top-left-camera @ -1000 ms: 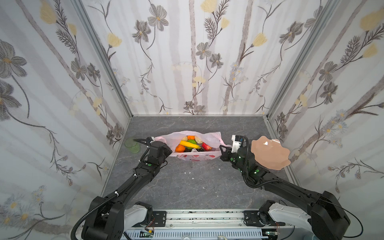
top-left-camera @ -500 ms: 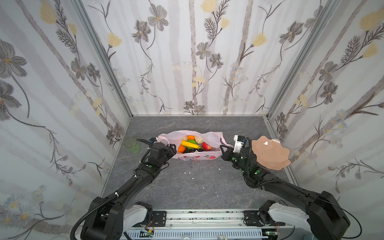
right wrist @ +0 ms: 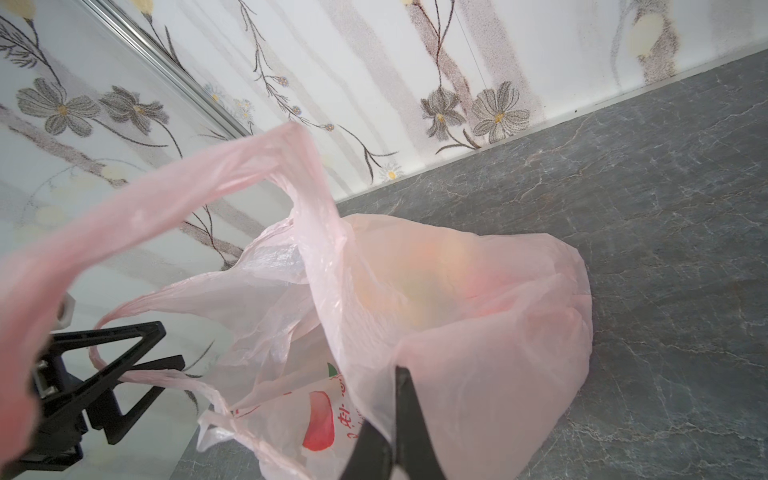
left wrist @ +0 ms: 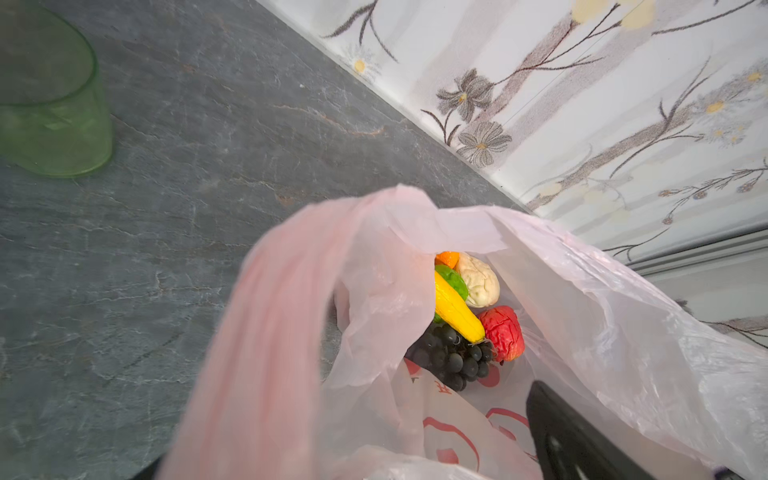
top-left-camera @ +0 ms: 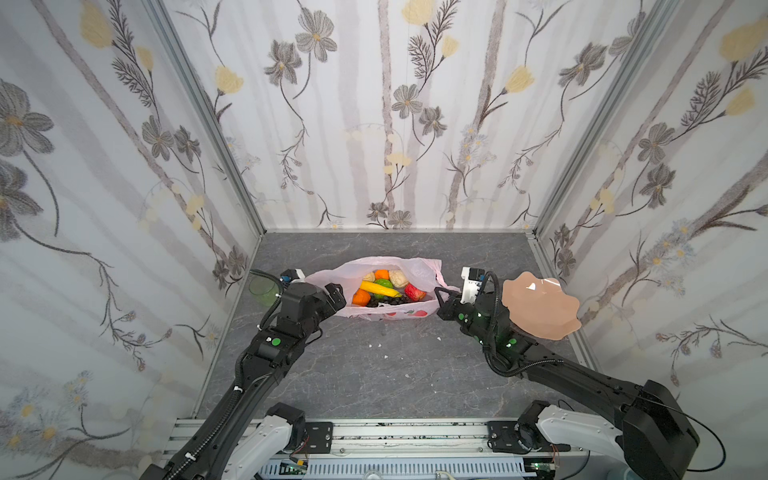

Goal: Take the fake fruits out of the plastic bag

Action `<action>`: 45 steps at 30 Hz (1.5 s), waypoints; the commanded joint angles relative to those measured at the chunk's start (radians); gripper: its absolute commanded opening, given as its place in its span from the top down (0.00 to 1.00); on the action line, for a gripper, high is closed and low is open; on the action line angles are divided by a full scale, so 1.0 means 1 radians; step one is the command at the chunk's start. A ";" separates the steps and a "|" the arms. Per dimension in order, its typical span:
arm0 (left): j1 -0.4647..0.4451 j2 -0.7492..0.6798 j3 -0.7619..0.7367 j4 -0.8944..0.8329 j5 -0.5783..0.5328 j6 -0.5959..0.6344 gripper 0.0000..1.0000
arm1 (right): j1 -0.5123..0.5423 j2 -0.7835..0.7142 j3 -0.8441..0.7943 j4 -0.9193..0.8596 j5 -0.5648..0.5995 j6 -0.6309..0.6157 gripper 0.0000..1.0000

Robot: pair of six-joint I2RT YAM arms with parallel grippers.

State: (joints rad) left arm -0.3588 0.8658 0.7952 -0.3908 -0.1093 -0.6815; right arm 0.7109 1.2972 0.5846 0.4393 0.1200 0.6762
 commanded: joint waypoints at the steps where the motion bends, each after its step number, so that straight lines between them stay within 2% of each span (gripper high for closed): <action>1: -0.019 -0.037 0.085 -0.202 -0.125 0.025 0.01 | 0.004 0.005 0.010 -0.012 0.037 -0.018 1.00; 5: -0.031 -0.130 0.174 -0.311 -0.195 0.024 0.03 | 0.006 0.001 0.007 -0.015 0.044 -0.023 1.00; 8: -0.035 -0.108 0.255 -0.360 -0.158 0.033 0.09 | 0.007 0.002 0.006 -0.015 0.050 -0.030 1.00; 11: -0.074 -0.055 0.307 -0.359 -0.141 0.016 0.15 | 0.010 0.004 0.009 -0.013 0.052 -0.036 1.00; 15: -0.207 0.035 0.366 -0.356 -0.309 -0.004 0.16 | 0.022 0.002 0.012 -0.015 0.067 -0.045 1.00; 20: -0.289 0.221 0.408 -0.341 -0.378 -0.004 0.14 | 0.035 0.007 0.009 -0.011 0.075 -0.050 1.00; 31: -0.286 0.508 0.324 -0.236 -0.390 0.005 0.12 | 0.057 0.012 -0.011 -0.001 0.084 -0.065 1.00; 37: -0.247 0.599 0.279 -0.182 -0.427 0.006 0.05 | 0.062 -0.006 -0.033 0.006 0.089 -0.073 1.00; 41: -0.221 0.655 0.263 -0.132 -0.387 0.016 0.05 | 0.062 -0.013 -0.042 0.007 0.089 -0.078 1.00; 45: -0.211 0.708 0.261 -0.089 -0.356 0.026 0.11 | 0.063 -0.013 -0.044 0.010 0.083 -0.079 1.00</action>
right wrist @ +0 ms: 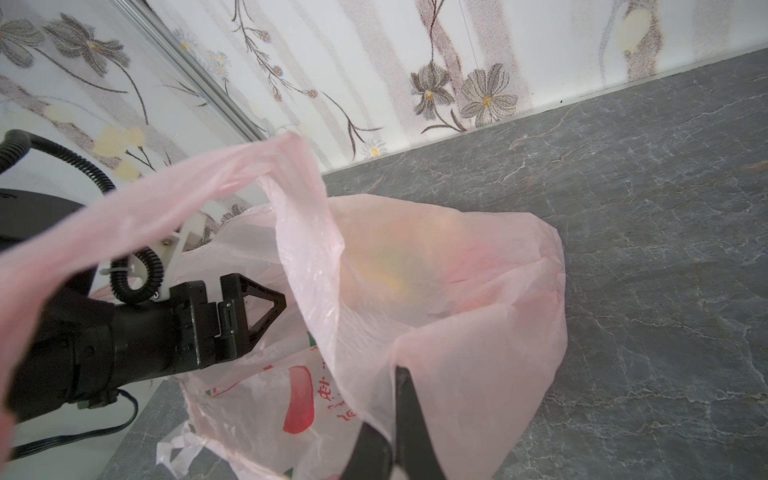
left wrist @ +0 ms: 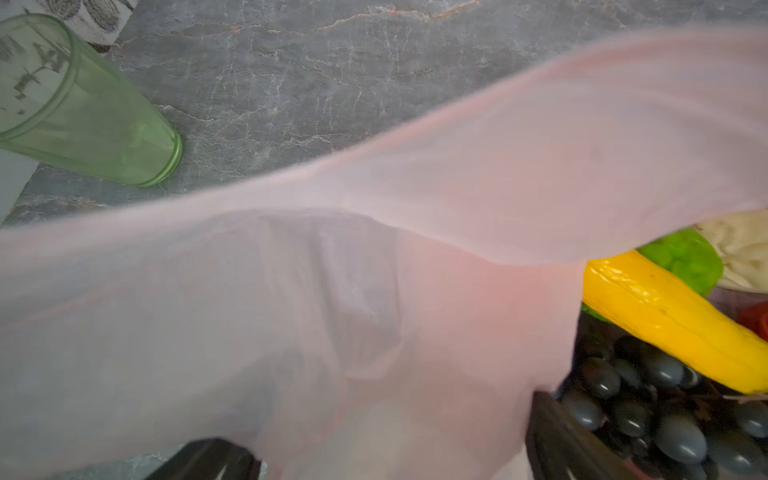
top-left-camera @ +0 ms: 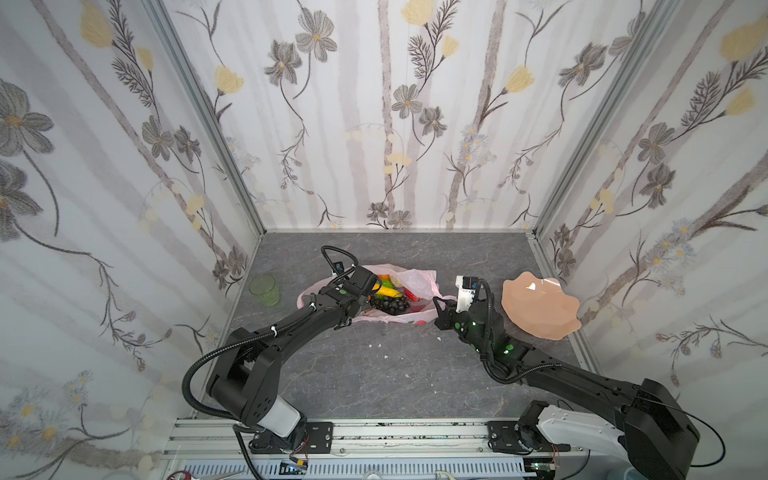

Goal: Take the fake fruits out of the plastic bag

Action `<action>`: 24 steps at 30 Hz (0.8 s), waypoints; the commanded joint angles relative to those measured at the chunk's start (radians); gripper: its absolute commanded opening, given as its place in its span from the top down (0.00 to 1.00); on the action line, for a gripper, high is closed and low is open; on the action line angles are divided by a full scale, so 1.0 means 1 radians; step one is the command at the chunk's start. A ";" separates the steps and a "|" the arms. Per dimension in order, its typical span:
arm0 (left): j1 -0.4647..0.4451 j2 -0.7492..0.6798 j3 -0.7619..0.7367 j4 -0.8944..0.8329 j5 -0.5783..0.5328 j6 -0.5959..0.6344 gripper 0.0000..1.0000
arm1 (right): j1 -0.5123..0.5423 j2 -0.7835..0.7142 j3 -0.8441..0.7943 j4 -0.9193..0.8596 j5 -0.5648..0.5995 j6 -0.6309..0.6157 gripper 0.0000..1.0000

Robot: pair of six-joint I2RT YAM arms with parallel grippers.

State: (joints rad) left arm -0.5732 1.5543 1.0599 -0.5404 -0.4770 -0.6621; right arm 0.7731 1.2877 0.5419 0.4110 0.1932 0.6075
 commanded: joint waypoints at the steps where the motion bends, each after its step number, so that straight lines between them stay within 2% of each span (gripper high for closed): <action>1: 0.005 0.031 -0.005 0.073 0.024 0.009 0.13 | 0.000 -0.004 -0.002 0.038 0.007 -0.010 1.00; 5: 0.013 0.063 0.002 0.101 0.062 0.019 0.30 | 0.002 -0.005 -0.003 0.038 0.005 -0.008 1.00; 10: 0.041 0.040 -0.026 0.140 0.090 0.023 0.65 | -0.023 -0.028 -0.022 0.032 0.017 0.020 1.00; 12: 0.071 0.012 -0.061 0.170 0.115 0.023 0.76 | -0.078 -0.050 -0.054 0.062 -0.041 0.051 1.00; 14: 0.117 -0.041 -0.117 0.222 0.161 0.023 0.87 | -0.163 -0.072 -0.113 0.142 -0.148 0.111 1.00; 17: 0.157 -0.121 -0.190 0.296 0.211 0.026 0.90 | -0.256 -0.068 -0.186 0.275 -0.279 0.213 1.00; 19: 0.156 -0.143 -0.203 0.318 0.232 0.042 0.92 | -0.257 -0.036 -0.181 0.311 -0.337 0.226 1.00; 21: 0.150 -0.152 -0.206 0.331 0.259 0.053 0.93 | -0.238 0.002 -0.153 0.305 -0.363 0.227 1.00; 24: 0.136 -0.167 -0.210 0.344 0.277 0.066 0.94 | -0.213 0.020 -0.136 0.290 -0.339 0.220 1.00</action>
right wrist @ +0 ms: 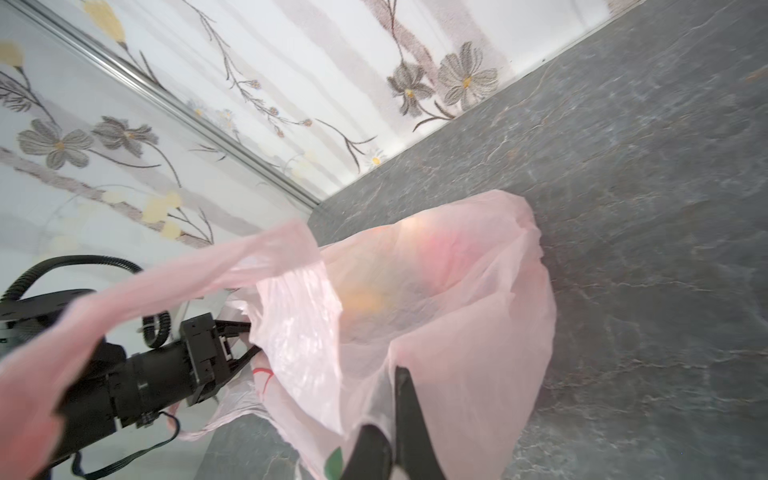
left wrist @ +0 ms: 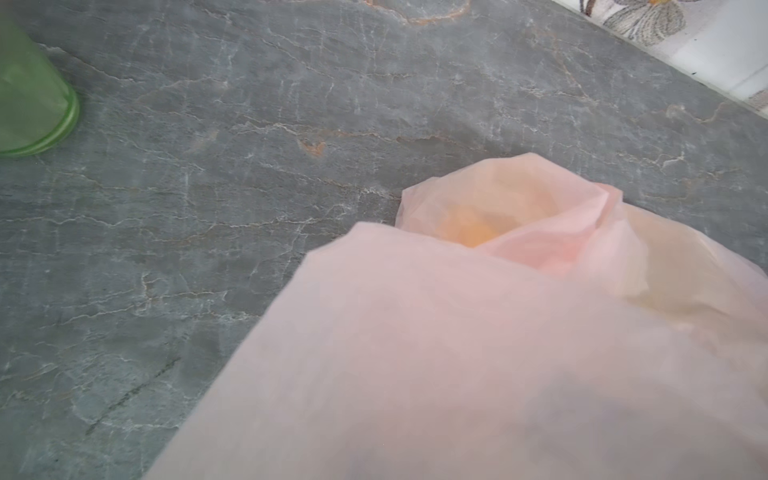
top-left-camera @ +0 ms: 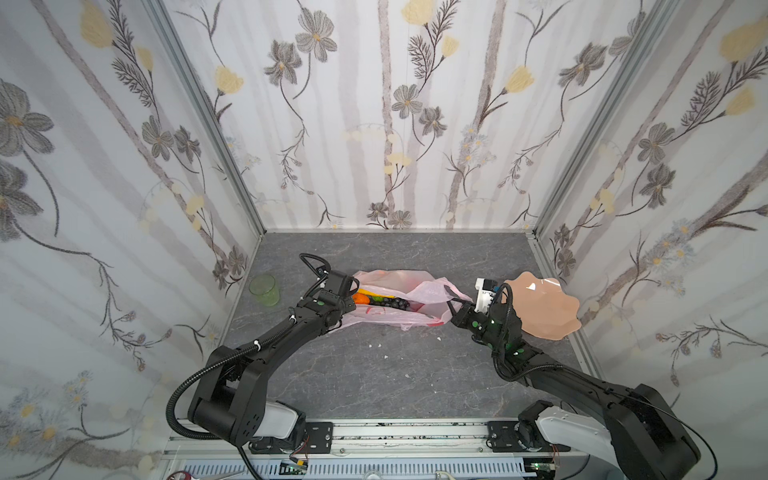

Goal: Take the fake fruits out of the plastic bag

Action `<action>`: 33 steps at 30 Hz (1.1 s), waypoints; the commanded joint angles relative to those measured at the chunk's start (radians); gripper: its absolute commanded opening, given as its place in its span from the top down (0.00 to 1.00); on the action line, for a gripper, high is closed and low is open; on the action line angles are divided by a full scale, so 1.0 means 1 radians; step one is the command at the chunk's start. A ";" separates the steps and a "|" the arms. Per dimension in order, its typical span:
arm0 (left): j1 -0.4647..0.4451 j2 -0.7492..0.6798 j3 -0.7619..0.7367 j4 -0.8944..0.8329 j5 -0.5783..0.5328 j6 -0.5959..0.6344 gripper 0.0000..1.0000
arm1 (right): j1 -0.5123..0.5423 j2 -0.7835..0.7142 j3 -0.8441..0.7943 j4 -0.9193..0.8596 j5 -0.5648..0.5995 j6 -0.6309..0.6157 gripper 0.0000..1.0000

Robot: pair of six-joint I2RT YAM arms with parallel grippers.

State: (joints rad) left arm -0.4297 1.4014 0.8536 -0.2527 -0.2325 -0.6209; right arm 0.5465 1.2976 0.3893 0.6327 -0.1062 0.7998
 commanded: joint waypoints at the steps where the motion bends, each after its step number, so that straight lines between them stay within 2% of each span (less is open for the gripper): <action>1: -0.013 -0.021 -0.007 0.059 0.036 0.030 0.95 | 0.022 0.006 0.022 0.049 -0.025 0.017 0.98; 3: -0.018 -0.035 -0.009 0.063 0.042 0.040 0.95 | 0.038 -0.010 0.050 -0.039 0.012 -0.024 0.78; 8: -0.019 -0.064 -0.014 0.065 0.041 0.058 0.96 | 0.072 -0.114 0.124 -0.312 0.192 -0.182 0.41; 10: -0.017 -0.070 -0.015 0.066 0.038 0.061 0.96 | 0.075 -0.172 0.150 -0.423 0.260 -0.238 0.29; 12: -0.017 -0.071 -0.016 0.066 0.036 0.060 0.96 | 0.083 -0.229 0.186 -0.532 0.307 -0.292 0.23; 18: -0.016 -0.073 -0.015 0.066 0.036 0.060 0.96 | 0.225 -0.352 0.344 -0.815 0.490 -0.435 0.23; 22: -0.016 -0.073 -0.017 0.067 0.036 0.066 0.96 | 0.382 -0.363 0.438 -0.911 0.512 -0.508 0.30; 25: -0.015 -0.078 -0.019 0.067 0.039 0.069 0.96 | 0.522 -0.311 0.474 -0.953 0.552 -0.548 0.32; 26: -0.014 -0.079 -0.020 0.067 0.040 0.070 0.96 | 0.553 -0.286 0.475 -0.949 0.534 -0.561 0.31; 29: -0.013 -0.084 -0.027 0.068 0.041 0.071 0.96 | 0.562 -0.180 0.493 -0.945 0.403 -0.563 0.31; 33: -0.012 -0.093 -0.036 0.068 0.042 0.071 0.96 | 0.532 -0.044 0.521 -0.964 0.446 -0.535 0.32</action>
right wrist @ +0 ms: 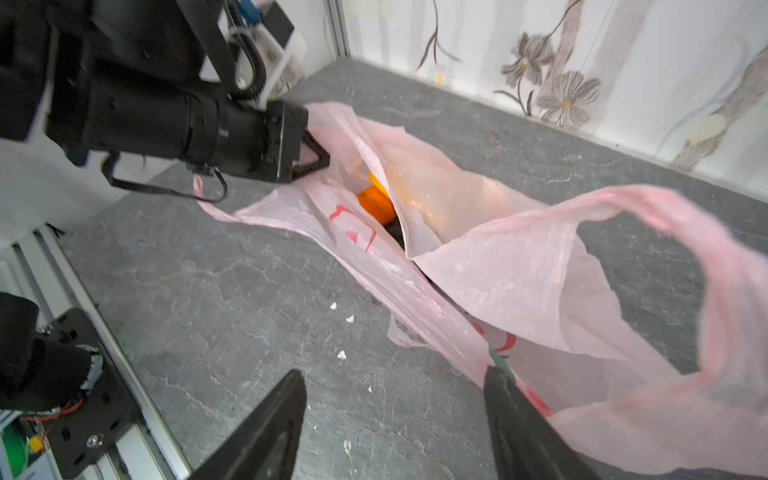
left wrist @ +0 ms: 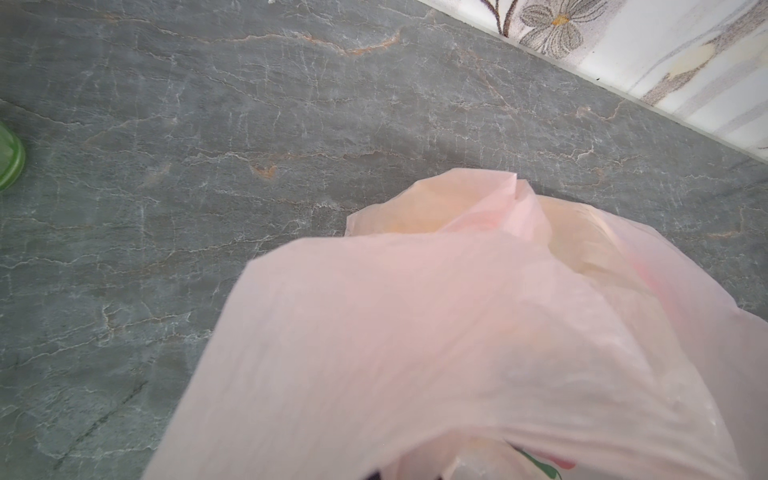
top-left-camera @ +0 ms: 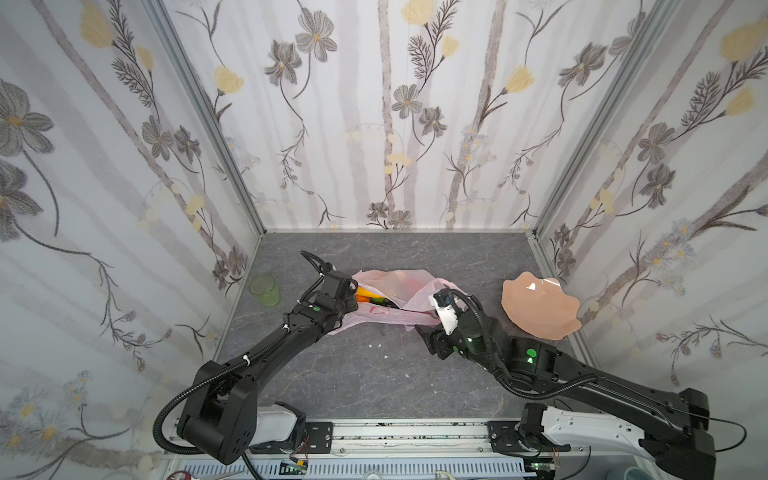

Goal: Take the fake fruits out of the plastic bag

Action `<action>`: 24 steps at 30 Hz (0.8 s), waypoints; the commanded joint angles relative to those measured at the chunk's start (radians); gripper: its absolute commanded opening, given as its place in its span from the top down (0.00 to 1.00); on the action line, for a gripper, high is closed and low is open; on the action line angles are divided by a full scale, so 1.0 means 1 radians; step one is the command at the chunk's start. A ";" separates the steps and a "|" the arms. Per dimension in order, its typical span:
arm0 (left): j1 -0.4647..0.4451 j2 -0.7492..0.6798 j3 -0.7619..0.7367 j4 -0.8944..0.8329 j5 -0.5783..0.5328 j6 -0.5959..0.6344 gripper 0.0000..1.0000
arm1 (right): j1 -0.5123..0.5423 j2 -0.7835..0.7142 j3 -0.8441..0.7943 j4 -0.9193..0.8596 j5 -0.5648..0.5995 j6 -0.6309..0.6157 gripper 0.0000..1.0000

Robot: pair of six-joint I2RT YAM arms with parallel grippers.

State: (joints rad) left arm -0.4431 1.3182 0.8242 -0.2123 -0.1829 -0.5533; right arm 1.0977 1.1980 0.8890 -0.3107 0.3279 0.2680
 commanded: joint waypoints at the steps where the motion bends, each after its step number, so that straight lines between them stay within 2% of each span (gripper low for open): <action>1: 0.002 -0.014 -0.010 0.028 -0.007 0.003 0.96 | -0.049 0.084 0.027 -0.024 0.006 0.003 0.33; 4: 0.002 -0.025 -0.023 0.030 0.000 0.001 0.96 | -0.142 0.158 0.059 -0.033 -0.030 0.023 0.33; 7: 0.001 -0.031 -0.036 0.034 0.007 -0.003 0.96 | -0.175 0.242 0.108 -0.034 -0.029 0.020 0.33; 10: 0.002 -0.039 -0.046 0.039 0.011 -0.004 0.96 | -0.189 0.349 0.185 -0.063 0.010 0.002 0.32; 16: 0.001 -0.056 -0.073 0.048 0.020 -0.008 0.95 | -0.212 0.554 0.313 -0.113 0.162 -0.065 0.26; 20: 0.001 -0.082 -0.098 0.054 0.022 -0.010 0.95 | -0.238 0.586 0.353 -0.128 0.208 -0.105 0.23; 22: 0.001 -0.085 -0.109 0.056 0.022 -0.010 0.95 | -0.239 0.562 0.354 -0.127 0.178 -0.148 0.21; 24: 0.002 -0.082 -0.117 0.059 0.020 -0.008 0.95 | -0.231 0.531 0.337 -0.124 0.132 -0.199 0.15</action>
State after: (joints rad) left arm -0.4423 1.2400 0.7158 -0.1719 -0.1596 -0.5541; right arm 0.8585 1.7580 1.2297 -0.4442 0.4770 0.1593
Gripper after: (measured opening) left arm 0.051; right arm 0.827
